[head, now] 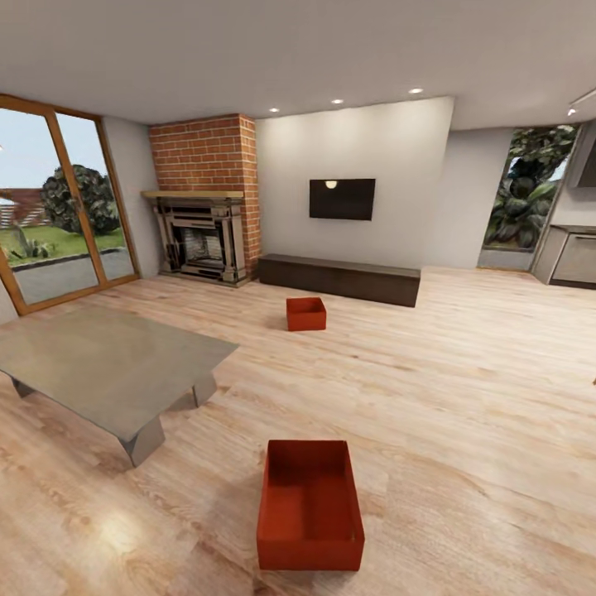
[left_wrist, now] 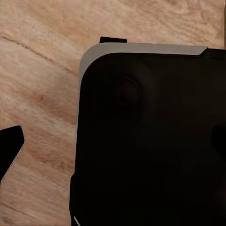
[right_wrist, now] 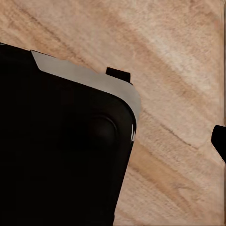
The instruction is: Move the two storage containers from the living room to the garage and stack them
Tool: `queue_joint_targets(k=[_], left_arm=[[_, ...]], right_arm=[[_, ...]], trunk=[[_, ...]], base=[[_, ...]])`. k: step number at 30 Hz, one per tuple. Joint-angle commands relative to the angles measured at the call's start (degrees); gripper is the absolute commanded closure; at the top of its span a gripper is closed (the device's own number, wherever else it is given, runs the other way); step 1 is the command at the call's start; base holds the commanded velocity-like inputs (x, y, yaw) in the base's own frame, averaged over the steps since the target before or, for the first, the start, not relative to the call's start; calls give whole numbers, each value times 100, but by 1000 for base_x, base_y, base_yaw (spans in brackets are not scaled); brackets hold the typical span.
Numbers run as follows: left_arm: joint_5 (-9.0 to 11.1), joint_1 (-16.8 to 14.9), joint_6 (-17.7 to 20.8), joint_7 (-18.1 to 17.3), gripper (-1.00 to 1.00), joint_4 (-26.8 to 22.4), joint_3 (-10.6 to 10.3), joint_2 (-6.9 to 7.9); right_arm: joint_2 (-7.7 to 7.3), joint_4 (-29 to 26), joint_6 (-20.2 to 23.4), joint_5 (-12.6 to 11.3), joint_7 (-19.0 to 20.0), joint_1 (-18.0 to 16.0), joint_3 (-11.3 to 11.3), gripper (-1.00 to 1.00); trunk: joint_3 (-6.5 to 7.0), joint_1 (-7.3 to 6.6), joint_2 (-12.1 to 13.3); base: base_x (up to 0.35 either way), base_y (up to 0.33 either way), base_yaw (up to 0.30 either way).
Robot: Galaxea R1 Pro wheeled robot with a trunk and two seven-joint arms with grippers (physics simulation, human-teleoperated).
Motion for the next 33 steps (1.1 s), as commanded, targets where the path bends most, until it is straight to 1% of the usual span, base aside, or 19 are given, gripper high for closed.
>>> queue_joint_targets(k=[1, 11, 21, 33], left_arm=[[58, -1, -12, -2, -100, -1, -2, -1], [69, -1, -14, 4, -100, -1, 17, 7], [78, -1, -14, 6, -100, -2, 28, 10], [79, -1, -14, 6, -100, -1, 34, 16]], right_arm=[[1, 9, -25, -60, 14, -4, 46, -100], [2, 9, -25, -60, -1, -4, 44, -100], [2, 9, -25, -60, -1, -4, 50, -100], [2, 9, -17, -60, -1, -4, 52, -100]], trunk=[[-5, 3, -2], [-5, 3, -2], [-5, 3, -2], [-5, 3, -2]], base=[[314, 0, 0], [292, 0, 0], [55, 0, 0], [303, 0, 0]])
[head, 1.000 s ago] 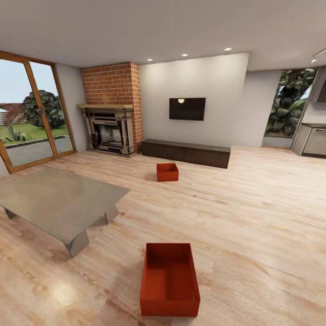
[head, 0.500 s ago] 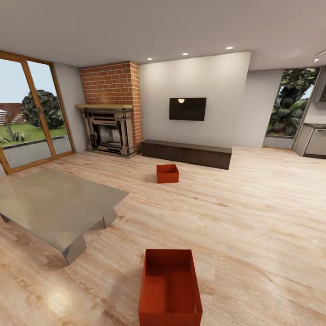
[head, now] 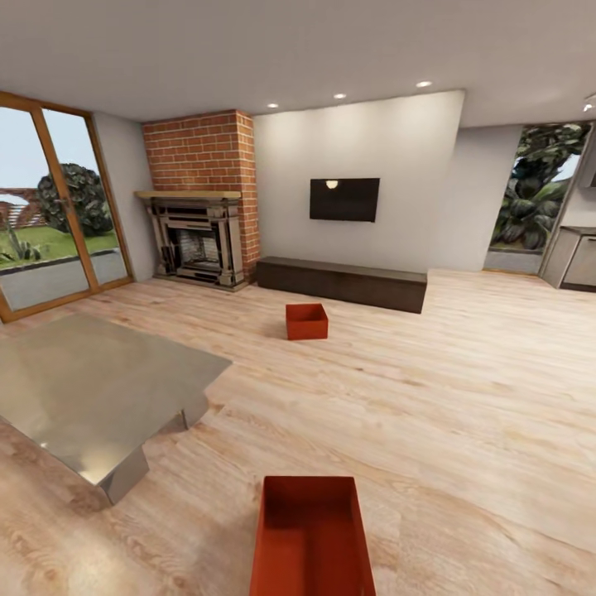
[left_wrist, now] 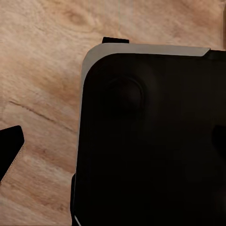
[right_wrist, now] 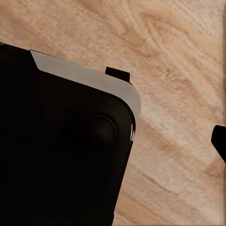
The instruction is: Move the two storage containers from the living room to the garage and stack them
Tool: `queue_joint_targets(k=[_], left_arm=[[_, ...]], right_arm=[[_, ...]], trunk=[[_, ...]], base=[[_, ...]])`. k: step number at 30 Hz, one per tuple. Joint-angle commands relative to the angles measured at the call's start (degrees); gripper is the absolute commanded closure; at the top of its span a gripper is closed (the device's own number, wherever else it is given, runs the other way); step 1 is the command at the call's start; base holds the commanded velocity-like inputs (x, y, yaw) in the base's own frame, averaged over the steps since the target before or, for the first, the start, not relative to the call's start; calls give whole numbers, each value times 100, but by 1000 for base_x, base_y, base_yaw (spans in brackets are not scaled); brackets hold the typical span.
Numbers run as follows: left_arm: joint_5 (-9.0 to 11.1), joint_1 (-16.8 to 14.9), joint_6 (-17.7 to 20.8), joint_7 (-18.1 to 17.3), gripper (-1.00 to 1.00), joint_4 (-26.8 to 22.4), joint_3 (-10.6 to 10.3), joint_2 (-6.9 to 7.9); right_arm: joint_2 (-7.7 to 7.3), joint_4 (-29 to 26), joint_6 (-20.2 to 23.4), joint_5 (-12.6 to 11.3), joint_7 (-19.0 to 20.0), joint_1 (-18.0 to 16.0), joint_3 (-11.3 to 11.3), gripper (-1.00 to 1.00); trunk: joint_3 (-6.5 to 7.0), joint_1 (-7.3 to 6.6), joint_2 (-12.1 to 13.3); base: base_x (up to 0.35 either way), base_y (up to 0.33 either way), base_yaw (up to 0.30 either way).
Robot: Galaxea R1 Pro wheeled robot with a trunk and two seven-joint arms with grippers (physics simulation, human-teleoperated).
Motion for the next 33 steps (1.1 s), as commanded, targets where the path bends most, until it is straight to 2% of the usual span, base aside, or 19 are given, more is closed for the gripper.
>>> queue_joint_targets(k=[1, 8, 16, 25, 33], left_arm=[[51, -1, -12, -1, -100, -1, -1, 0], [53, -1, -12, -2, -100, -1, 0, 0], [57, -1, -12, -1, -100, -1, 11, 0], [59, -1, -12, -1, -100, -1, 12, 0], [60, -1, -12, -1, -100, -1, 12, 0]], right_arm=[[1, 9, -25, -60, 14, -4, 47, -100], [1, 9, -25, -60, 14, -4, 47, -100], [1, 9, -25, -60, 14, -4, 47, -100], [1, 9, -25, -60, 14, -4, 47, -100], [1, 9, -28, -60, 14, -4, 47, -100]], trunk=[[-5, 3, -2], [-5, 3, -2], [-5, 3, -2], [-5, 3, -2], [-5, 3, -2]], base=[[320, 0, 0], [281, 0, 0], [34, -3, 0], [147, -164, 0], [35, -29, 0]])
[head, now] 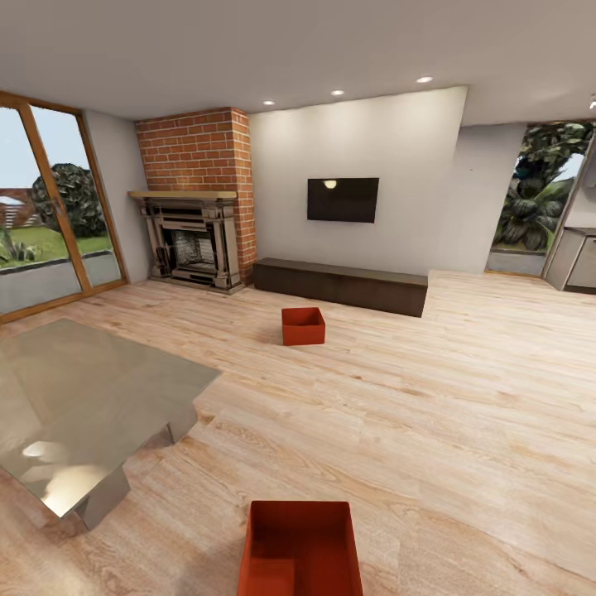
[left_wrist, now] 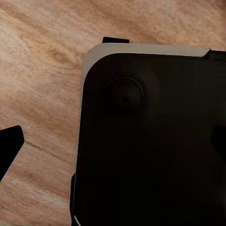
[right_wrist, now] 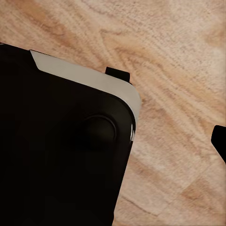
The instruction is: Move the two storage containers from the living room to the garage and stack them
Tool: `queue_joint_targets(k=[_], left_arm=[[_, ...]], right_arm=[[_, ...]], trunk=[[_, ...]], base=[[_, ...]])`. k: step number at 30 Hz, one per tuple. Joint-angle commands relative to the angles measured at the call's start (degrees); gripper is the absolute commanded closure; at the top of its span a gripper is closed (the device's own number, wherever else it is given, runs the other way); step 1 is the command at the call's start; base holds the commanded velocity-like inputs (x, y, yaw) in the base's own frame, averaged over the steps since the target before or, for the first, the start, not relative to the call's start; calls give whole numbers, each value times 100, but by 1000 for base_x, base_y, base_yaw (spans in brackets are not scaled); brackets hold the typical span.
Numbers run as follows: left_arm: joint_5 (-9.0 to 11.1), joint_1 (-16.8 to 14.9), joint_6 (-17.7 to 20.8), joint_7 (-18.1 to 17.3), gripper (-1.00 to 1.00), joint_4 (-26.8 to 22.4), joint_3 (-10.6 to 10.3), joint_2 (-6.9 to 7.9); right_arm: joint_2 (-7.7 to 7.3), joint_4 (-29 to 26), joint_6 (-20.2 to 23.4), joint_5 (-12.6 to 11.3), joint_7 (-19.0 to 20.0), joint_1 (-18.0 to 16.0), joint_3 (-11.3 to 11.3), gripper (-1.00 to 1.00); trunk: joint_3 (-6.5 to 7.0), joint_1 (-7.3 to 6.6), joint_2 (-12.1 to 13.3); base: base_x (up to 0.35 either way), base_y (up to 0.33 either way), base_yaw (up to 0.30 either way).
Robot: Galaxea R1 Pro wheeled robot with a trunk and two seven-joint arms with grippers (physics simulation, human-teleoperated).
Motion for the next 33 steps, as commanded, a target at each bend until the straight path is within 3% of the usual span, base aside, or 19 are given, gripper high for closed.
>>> queue_joint_targets(k=[1, 11, 33], left_arm=[[49, -1, -12, -1, -100, -1, 0, -1], [45, -1, -12, -1, -100, -1, 0, -1], [47, -1, -12, -1, -100, -1, 0, -2]], right_arm=[[1, 9, -28, -60, 14, -4, 47, -100], [1, 9, -5, -60, 14, -4, 54, -100], [-12, 9, 5, -31, 14, -4, 74, -100]], trunk=[[-5, 0, -3], [-5, 0, -3], [-5, 0, -3]], base=[[3, -3, 0], [1, -1, -114], [0, 0, -2]])
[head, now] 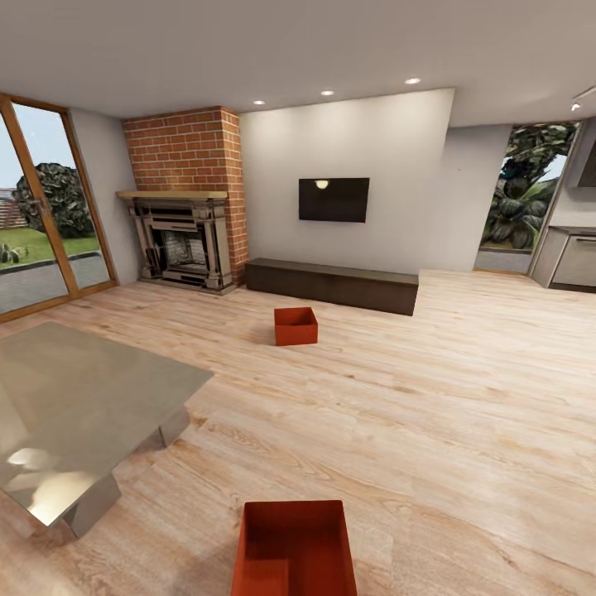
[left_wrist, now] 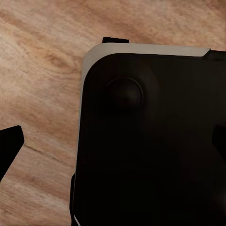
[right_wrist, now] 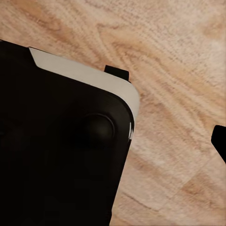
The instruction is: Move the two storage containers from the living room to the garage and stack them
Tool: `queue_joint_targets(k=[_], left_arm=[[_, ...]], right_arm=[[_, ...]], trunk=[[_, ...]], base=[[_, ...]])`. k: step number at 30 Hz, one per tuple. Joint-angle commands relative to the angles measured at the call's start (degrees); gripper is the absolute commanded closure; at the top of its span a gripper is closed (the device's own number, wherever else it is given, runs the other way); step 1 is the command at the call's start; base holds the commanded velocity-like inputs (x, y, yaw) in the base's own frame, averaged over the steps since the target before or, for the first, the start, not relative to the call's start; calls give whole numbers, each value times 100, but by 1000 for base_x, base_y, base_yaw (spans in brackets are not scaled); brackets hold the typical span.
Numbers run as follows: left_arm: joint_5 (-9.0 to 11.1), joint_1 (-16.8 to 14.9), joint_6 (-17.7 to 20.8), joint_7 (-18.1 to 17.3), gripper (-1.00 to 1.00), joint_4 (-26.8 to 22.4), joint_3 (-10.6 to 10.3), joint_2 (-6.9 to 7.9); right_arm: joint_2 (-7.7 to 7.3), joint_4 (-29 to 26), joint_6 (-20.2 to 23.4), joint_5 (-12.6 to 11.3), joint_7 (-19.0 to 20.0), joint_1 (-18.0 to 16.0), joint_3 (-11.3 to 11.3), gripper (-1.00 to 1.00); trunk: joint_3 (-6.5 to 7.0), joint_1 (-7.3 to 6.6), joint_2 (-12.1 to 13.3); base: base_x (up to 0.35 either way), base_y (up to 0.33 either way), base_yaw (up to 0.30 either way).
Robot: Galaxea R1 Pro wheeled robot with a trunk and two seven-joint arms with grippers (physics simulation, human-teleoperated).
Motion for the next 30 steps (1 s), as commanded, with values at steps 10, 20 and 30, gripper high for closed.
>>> queue_joint_targets(k=[10, 20, 30], left_arm=[[45, -1, -12, -1, -100, -1, 0, -7], [43, -1, -12, -1, -100, -1, -3, -19], [43, -1, -12, -1, -100, -1, -3, -16]], right_arm=[[4, 9, -2, -88, 9, -4, 47, -100], [4, 9, -5, -88, 5, -4, 47, -100], [4, 9, -8, -92, 5, -4, 47, -100]], trunk=[[-57, 0, -3], [-148, 0, -3], [-238, 0, -3]], base=[[0, 0, 0], [0, 0, 0], [0, 0, 0]])
